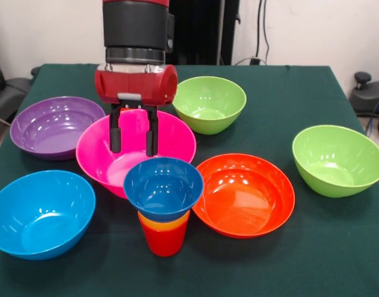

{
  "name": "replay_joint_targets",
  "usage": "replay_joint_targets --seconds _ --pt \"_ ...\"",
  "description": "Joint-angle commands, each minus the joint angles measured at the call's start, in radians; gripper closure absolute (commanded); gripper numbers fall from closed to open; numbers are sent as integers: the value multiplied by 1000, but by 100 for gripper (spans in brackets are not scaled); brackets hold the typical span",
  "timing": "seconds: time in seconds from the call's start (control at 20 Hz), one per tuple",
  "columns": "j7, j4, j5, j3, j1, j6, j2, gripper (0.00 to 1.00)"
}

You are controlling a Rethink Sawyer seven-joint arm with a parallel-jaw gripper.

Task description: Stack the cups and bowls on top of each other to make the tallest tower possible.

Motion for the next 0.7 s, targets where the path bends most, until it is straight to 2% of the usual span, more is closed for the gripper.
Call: replay_joint_targets --seconds 0.05,0.25,0.45,0.6,0.7 --pt "-102 -78 49 100 22 261 -62 0" --pt "-75 -116 82 64 74 383 -63 0" --pt "15 -178 71 -42 200 515 -46 0" --pt "46 -278 102 -82 273 776 -8 0" --pt "39 -318 110 -83 293 855 4 0"
